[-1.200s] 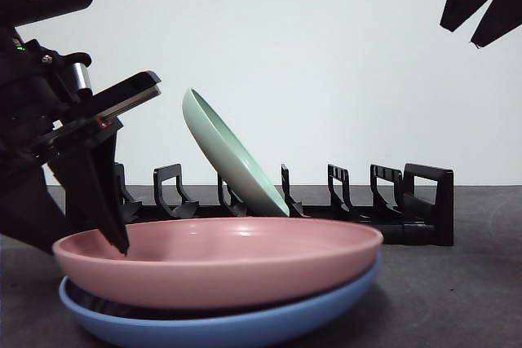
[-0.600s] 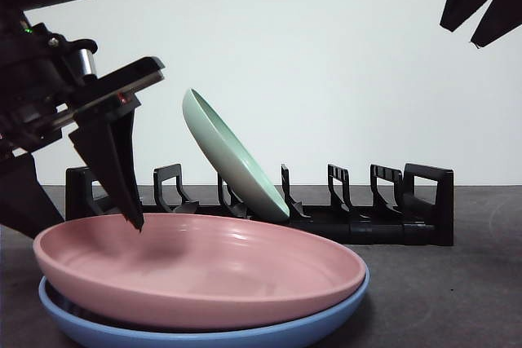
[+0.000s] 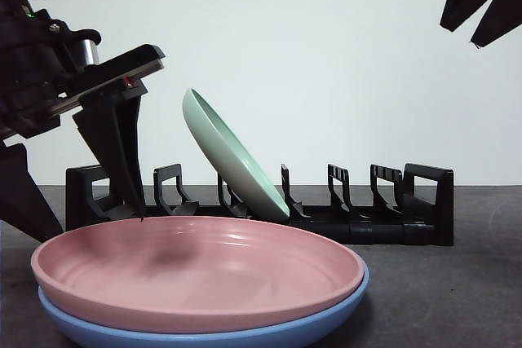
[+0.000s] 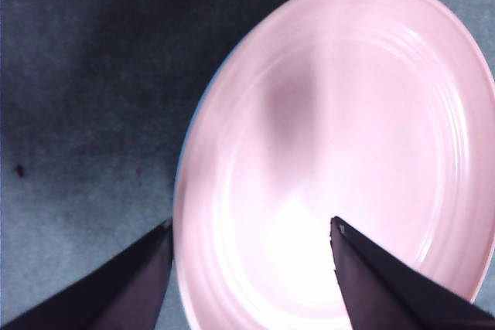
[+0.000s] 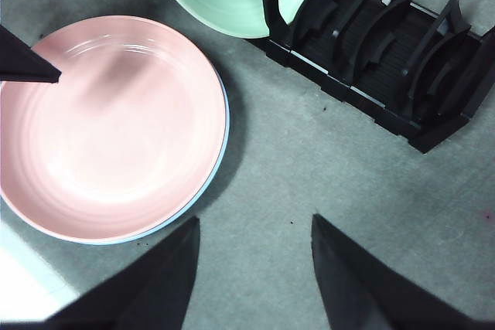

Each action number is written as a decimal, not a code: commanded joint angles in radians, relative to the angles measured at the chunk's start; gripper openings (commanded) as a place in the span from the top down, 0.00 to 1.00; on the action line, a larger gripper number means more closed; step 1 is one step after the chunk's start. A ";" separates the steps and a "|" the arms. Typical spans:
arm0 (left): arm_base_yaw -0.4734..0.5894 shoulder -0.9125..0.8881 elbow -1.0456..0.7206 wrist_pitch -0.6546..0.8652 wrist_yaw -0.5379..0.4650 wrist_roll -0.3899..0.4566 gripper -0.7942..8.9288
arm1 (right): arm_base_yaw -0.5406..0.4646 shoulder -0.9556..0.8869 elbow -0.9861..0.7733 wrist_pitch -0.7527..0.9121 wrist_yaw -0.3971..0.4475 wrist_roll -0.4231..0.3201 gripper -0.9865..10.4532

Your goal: Place the plate

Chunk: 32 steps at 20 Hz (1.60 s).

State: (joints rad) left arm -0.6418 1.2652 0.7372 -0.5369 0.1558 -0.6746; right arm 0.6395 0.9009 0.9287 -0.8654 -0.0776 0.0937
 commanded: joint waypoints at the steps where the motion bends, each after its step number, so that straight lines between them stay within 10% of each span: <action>1: -0.006 0.014 0.026 -0.008 -0.007 0.029 0.59 | 0.005 0.004 0.006 0.005 0.000 -0.004 0.71; 17: 0.021 -0.112 0.074 -0.196 -0.203 0.214 0.52 | 0.005 0.006 0.006 0.010 -0.001 -0.003 0.71; 32: 0.138 -0.832 0.074 -0.462 -0.201 0.267 0.52 | 0.049 0.472 0.342 0.108 -0.205 0.034 0.71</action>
State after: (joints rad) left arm -0.5014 0.4274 0.7959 -1.0069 -0.0441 -0.3958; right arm 0.6800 1.3529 1.2488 -0.7666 -0.2779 0.1181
